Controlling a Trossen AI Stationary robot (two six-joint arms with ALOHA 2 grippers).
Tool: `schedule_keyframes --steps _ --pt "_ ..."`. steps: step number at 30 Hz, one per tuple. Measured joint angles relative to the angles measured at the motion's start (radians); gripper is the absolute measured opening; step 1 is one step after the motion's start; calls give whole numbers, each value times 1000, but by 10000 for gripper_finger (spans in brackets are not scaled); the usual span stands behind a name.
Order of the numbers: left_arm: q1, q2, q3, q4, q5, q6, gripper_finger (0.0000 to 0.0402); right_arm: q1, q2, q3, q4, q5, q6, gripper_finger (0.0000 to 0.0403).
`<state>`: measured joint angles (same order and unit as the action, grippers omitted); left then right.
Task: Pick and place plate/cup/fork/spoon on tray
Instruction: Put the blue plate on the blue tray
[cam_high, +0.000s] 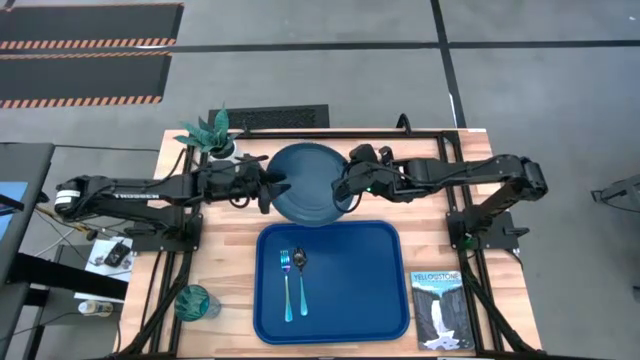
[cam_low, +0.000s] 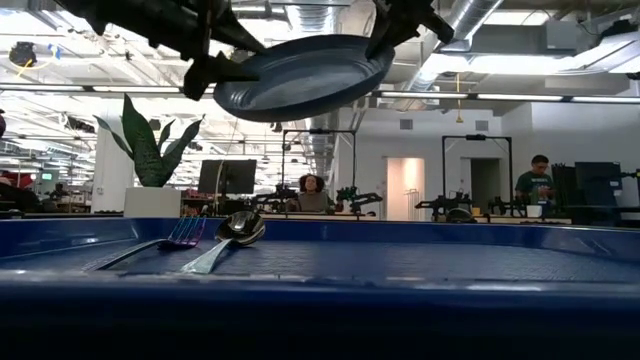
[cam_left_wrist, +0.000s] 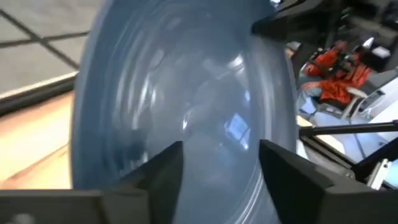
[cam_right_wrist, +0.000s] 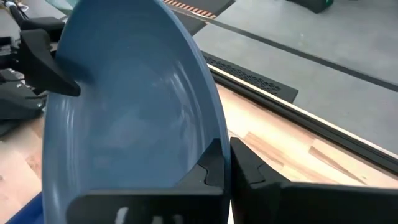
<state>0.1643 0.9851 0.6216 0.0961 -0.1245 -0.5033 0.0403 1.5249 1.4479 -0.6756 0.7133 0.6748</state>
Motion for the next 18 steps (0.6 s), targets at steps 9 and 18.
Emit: schedule_keyframes --steps 9,18 --pt "7 16 0 7 -22 21 11 11 0 0 -13 -6 -10 29" --pt "7 21 33 -40 30 24 0 54 -128 1 -334 -4 18 131"
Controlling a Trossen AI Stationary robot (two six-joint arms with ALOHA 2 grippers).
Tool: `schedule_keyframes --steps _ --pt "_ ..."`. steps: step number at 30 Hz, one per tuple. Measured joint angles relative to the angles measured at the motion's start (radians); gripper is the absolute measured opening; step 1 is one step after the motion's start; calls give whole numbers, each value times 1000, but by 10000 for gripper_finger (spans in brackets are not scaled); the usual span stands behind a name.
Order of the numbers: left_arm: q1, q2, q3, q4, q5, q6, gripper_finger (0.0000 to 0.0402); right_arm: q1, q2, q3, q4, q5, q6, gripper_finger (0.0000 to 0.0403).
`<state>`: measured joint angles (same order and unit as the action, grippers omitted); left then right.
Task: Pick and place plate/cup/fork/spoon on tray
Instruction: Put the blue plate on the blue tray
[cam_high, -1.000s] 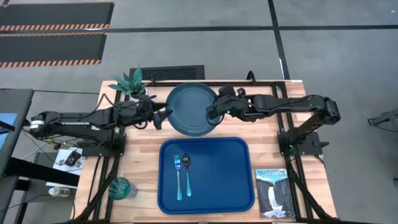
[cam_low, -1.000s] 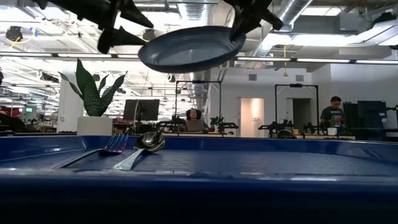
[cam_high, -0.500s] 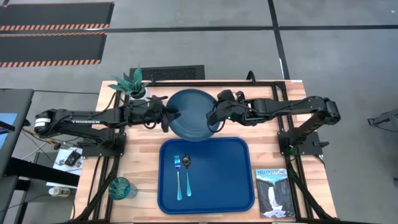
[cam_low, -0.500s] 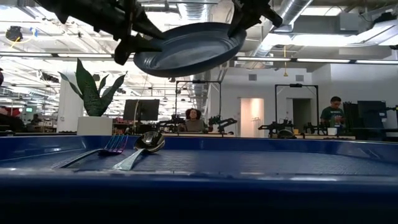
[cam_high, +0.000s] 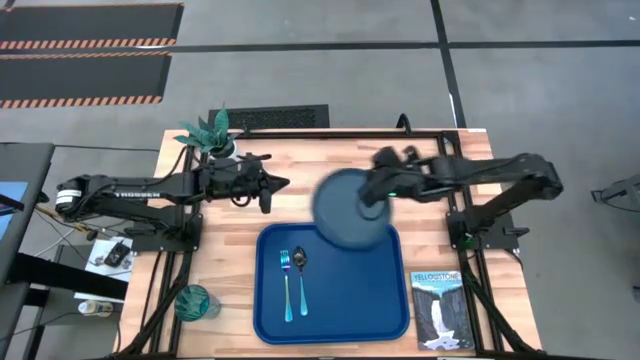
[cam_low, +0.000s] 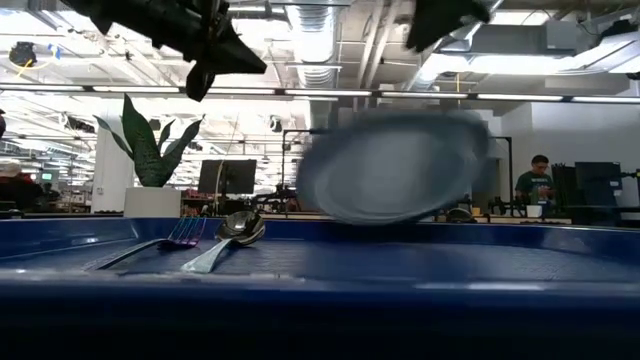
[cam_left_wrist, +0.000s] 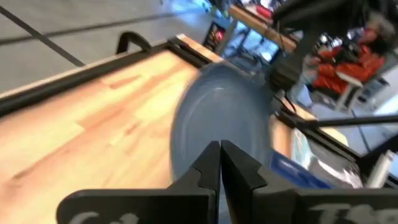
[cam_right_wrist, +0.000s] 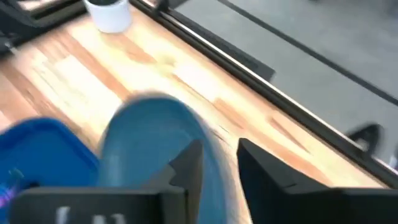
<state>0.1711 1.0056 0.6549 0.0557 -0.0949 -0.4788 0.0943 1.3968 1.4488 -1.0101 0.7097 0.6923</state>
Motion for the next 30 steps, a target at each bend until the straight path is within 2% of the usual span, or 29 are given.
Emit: schedule_keyframes --steps 4,8,12,15,18,21,24,27,30 --pt "0 76 83 -73 49 18 0 50 -125 1 -168 0 122 171" --pt "0 185 169 -113 57 57 0 96 -220 -8 -207 53 197 193" --pt "3 302 195 -15 59 72 1 110 -241 -35 -219 55 234 204" --pt "21 390 230 82 135 75 12 105 -240 -89 -314 47 373 211" --pt "44 469 283 84 269 75 41 93 -233 -209 -448 -43 588 219" --pt "54 518 323 96 379 71 83 116 -246 -368 -523 -216 796 231" --pt "63 548 350 93 462 74 128 180 -295 -515 -504 -379 974 241" --pt "69 552 356 96 480 84 169 274 -350 -614 -406 -454 989 242" --pt "74 552 357 93 477 90 198 402 -399 -658 -221 -444 754 238"
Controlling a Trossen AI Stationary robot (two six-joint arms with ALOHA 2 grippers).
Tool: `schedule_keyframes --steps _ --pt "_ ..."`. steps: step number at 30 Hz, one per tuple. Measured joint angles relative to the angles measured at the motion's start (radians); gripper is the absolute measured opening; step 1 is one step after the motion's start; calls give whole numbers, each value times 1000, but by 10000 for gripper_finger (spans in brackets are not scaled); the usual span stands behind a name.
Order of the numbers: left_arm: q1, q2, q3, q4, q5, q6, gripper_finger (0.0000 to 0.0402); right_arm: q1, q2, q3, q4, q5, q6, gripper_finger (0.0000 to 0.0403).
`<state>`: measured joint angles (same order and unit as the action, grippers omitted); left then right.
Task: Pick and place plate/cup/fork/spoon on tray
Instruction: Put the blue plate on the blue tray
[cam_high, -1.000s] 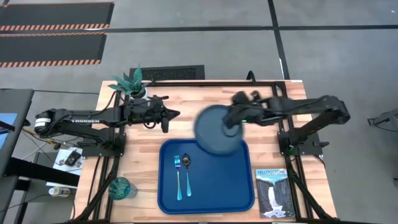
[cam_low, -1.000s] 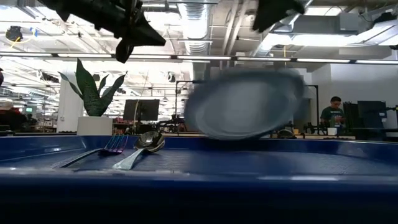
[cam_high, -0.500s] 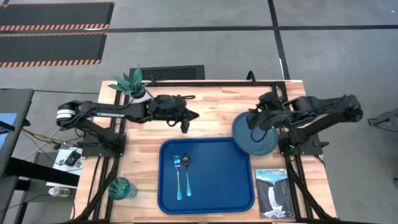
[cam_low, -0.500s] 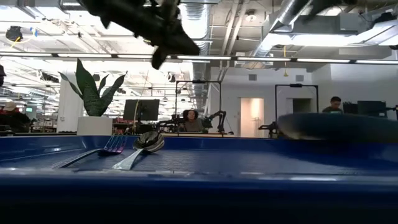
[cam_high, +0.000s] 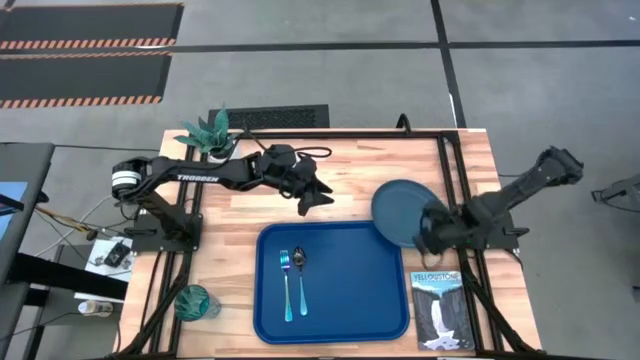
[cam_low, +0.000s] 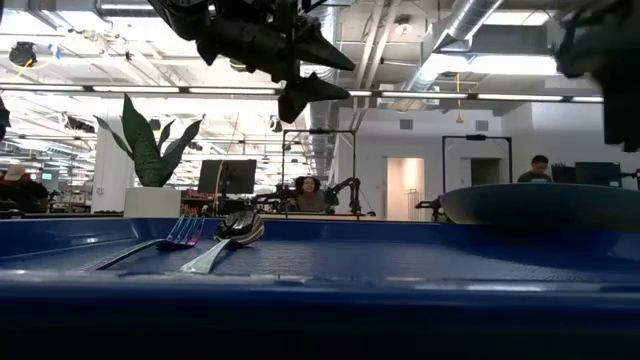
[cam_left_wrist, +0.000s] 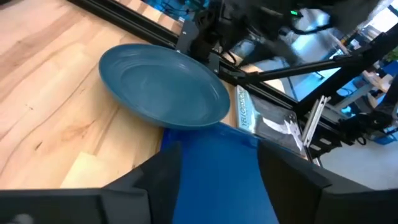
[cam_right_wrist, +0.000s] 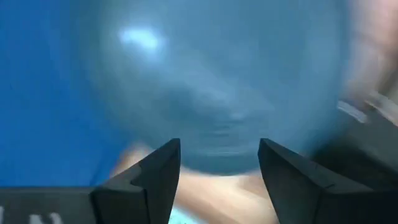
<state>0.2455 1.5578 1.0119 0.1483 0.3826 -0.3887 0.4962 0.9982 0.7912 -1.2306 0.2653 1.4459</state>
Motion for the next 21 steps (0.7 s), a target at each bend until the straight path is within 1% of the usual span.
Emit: schedule_keyframes --steps 2,3,4,6,11,16,19,21 --pt "2 0 0 0 11 -5 208 79 -19 -14 82 30 -139 234" --pt "3 0 0 0 14 -7 211 109 -16 -17 95 59 -173 231" --pt "3 0 0 -1 14 -8 213 131 -8 -20 95 81 -181 229" --pt "3 0 0 -3 14 -15 215 153 21 -31 81 88 -189 225" --pt "4 0 0 -2 13 -16 216 160 130 -44 99 31 -263 229" --pt "5 0 0 -2 9 -16 216 157 251 -43 151 32 -397 241" --pt "5 -1 0 -1 -3 -17 216 145 317 -43 147 56 -416 244" --pt "5 -1 0 -1 -3 -18 216 129 351 -44 151 54 -450 244"
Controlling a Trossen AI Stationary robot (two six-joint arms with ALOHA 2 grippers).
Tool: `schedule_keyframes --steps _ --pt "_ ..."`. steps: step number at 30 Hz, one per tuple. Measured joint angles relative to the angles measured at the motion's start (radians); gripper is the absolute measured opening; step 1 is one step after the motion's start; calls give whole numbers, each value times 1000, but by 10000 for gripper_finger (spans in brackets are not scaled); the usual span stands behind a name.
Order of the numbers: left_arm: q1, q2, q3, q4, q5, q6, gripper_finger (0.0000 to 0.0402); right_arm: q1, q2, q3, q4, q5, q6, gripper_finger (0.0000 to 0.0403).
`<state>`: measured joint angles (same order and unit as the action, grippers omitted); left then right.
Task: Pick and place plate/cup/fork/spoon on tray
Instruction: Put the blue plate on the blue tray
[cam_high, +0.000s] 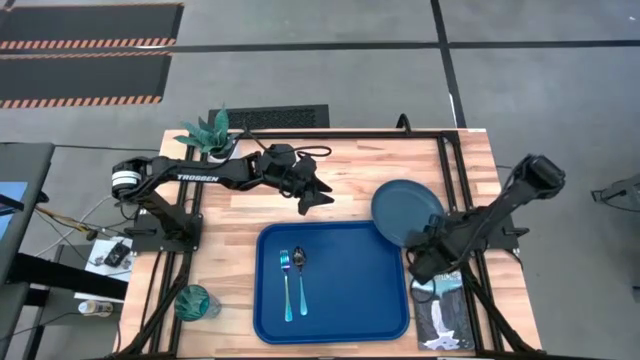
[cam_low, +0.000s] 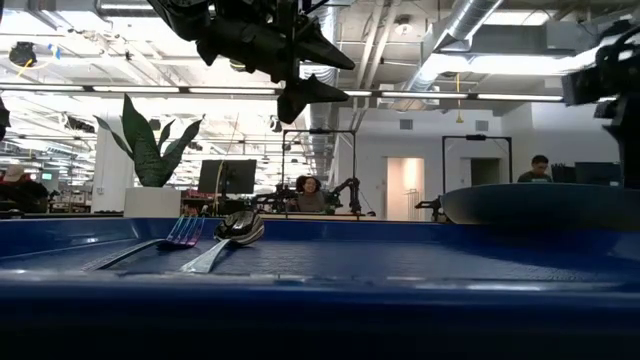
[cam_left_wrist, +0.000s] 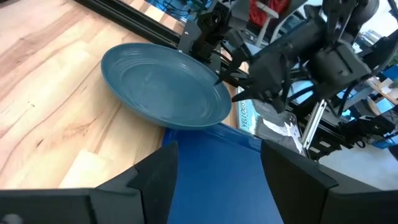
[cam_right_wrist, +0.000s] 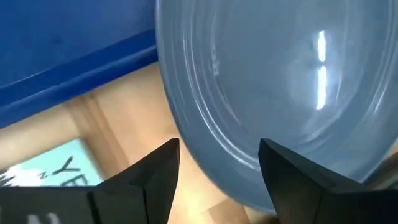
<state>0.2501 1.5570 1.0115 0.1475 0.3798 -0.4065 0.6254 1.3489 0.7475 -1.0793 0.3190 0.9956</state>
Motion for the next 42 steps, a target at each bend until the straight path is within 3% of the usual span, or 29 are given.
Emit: schedule_keyframes --steps 6,15,22,27,33,42 --pt "0 0 0 0 0 -2 216 -59 64 0 20 -3 -62 214" --pt "0 -1 -1 0 -1 -2 216 -134 74 3 59 23 -97 20" --pt "15 -1 -1 1 -1 -66 216 -192 17 73 -46 142 -102 8" --pt "44 -1 -1 2 -2 -172 216 -252 -42 162 -76 228 -231 10" --pt "77 -1 -2 39 59 -287 216 -280 -43 320 -66 230 -490 9" --pt "110 -2 -2 114 142 -624 215 -216 99 477 -159 170 -607 6"
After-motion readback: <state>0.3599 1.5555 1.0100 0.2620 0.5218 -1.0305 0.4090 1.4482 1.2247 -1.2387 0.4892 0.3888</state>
